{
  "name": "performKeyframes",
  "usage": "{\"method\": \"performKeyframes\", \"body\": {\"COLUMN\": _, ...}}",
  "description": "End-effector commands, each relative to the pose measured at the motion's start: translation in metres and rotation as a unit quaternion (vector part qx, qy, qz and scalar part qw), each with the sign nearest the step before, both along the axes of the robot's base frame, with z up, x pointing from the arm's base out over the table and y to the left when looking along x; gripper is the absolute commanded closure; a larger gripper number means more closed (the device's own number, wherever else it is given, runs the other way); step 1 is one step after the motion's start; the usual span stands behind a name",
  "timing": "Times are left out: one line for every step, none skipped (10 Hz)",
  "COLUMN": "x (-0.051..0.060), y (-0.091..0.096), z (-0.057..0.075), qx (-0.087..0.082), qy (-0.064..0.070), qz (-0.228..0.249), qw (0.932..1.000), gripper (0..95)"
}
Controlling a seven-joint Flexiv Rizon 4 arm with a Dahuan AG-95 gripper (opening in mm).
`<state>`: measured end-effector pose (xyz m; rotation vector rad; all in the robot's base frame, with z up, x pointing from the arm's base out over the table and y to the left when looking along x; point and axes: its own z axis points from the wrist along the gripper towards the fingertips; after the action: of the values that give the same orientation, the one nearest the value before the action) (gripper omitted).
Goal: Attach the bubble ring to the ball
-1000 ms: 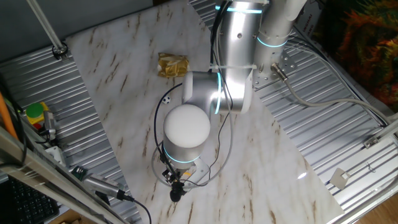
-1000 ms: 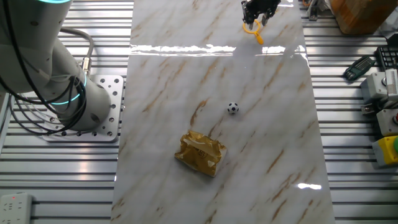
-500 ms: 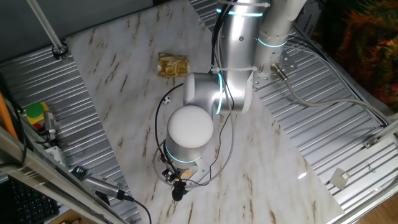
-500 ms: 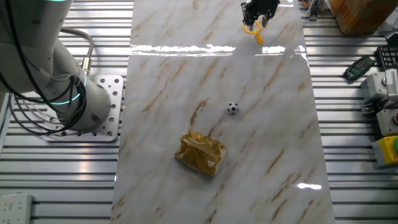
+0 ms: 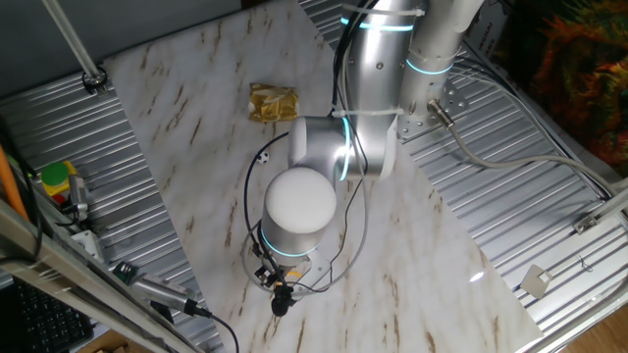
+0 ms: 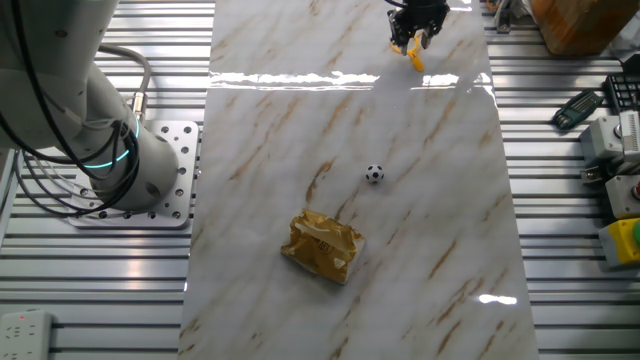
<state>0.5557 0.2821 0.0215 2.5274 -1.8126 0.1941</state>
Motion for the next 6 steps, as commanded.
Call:
{"method": "performKeyframes", "body": {"x": 0.0003, "y": 0.0001, "z": 0.0, "qx": -0.003, "qy": 0.0, "qz": 0.004, "qw": 1.0, "gripper": 76.0}}
{"method": "performKeyframes", "body": {"x": 0.0003, "y": -0.0001, "z": -0.0007, "qx": -0.004, "qy": 0.0, "qz": 0.007, "qw": 1.0, "gripper": 76.0}}
{"method": "performKeyframes", "body": {"x": 0.0005, "y": -0.0006, "z": -0.002, "qx": -0.005, "qy": 0.001, "qz": 0.014, "qw": 0.9999, "gripper": 76.0}}
{"method": "performKeyframes", "body": {"x": 0.0006, "y": -0.0007, "z": -0.0023, "qx": -0.005, "qy": 0.001, "qz": 0.016, "qw": 0.9999, "gripper": 76.0}}
{"method": "performKeyframes", "body": {"x": 0.0008, "y": -0.0011, "z": -0.0032, "qx": -0.004, "qy": 0.001, "qz": 0.021, "qw": 0.9998, "gripper": 76.0}}
{"method": "performKeyframes", "body": {"x": 0.0009, "y": -0.0011, "z": -0.0032, "qx": -0.004, "qy": 0.001, "qz": 0.022, "qw": 0.9997, "gripper": 76.0}}
